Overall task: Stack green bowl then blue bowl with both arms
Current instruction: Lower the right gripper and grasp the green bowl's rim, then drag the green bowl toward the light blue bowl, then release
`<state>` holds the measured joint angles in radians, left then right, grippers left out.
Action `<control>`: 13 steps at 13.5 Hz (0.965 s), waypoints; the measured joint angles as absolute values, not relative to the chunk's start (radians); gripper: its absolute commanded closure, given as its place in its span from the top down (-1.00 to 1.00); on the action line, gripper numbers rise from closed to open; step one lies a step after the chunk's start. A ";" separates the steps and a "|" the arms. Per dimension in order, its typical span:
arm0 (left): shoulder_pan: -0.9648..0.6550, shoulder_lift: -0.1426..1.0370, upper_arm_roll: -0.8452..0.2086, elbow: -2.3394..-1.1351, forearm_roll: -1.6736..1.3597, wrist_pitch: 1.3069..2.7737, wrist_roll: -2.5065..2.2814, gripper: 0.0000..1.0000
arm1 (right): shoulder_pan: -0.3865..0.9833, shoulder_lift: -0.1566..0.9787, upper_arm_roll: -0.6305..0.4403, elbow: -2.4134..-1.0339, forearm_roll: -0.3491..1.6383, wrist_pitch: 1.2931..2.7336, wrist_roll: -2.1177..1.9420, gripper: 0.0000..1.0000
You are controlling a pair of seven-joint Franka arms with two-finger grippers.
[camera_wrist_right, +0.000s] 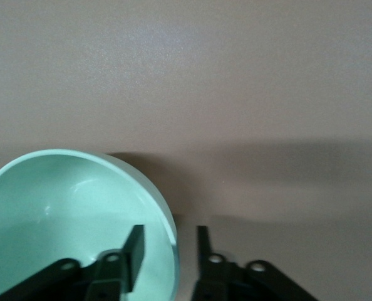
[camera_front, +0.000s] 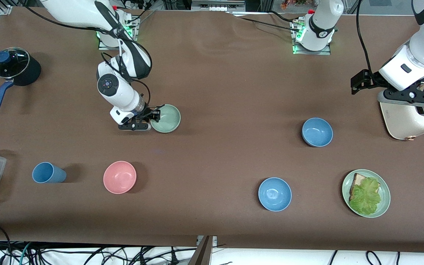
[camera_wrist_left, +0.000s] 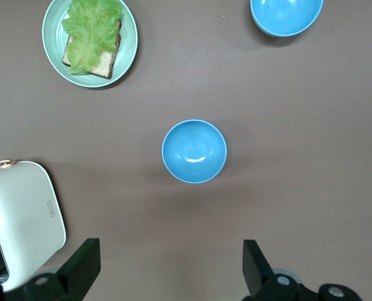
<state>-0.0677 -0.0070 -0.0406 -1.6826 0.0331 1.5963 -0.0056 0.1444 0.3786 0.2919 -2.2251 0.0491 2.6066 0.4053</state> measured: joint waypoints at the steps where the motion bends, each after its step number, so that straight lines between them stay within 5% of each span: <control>1: -0.066 -0.007 -0.040 -1.683 0.033 1.596 -0.006 1.00 | 0.149 0.379 0.292 -2.225 0.049 2.607 0.419 -1.00; 7: -0.072 -0.001 -0.054 -1.667 0.033 1.596 -0.006 1.00 | 0.186 0.379 0.293 -2.183 0.046 2.572 0.463 -1.00; 13: -0.072 0.010 -0.076 -1.650 0.033 1.588 -0.013 1.00 | 0.383 0.452 0.297 -1.827 0.025 2.306 0.680 -1.00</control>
<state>-0.0719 0.0100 -0.0756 -1.6497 0.0332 1.5880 -0.0135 0.3827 0.4519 0.2969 -1.8266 0.0246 2.3060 0.6795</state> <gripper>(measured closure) 0.000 0.960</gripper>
